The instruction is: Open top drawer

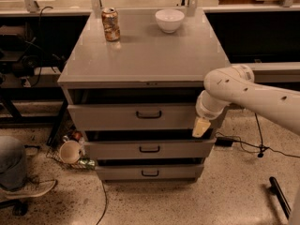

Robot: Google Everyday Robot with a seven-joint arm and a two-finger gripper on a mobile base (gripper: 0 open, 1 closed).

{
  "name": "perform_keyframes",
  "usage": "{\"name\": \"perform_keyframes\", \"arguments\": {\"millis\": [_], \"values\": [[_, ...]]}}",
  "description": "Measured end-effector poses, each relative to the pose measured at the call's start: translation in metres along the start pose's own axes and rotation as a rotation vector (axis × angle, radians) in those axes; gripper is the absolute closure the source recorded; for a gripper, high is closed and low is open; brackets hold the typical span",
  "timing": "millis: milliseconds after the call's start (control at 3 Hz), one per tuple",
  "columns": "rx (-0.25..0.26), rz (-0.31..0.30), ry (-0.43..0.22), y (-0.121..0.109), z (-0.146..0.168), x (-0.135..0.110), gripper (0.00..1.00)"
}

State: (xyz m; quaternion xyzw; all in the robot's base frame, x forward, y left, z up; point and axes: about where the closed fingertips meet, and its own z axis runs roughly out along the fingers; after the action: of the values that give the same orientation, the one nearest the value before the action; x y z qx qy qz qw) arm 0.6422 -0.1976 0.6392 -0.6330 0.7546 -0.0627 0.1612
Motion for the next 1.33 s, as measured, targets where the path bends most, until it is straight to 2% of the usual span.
{"name": "perform_keyframes", "arguments": {"millis": [333,667,1000,1333], "values": [[0.01,0.029,-0.018,0.024,-0.022,0.008,0.56],[0.01,0.029,-0.018,0.024,-0.022,0.008,0.78],[-0.038,0.054,-0.07,0.065,-0.041,0.003,1.0],[-0.039,0.054,-0.07,0.065,-0.041,0.003,1.0]]}}
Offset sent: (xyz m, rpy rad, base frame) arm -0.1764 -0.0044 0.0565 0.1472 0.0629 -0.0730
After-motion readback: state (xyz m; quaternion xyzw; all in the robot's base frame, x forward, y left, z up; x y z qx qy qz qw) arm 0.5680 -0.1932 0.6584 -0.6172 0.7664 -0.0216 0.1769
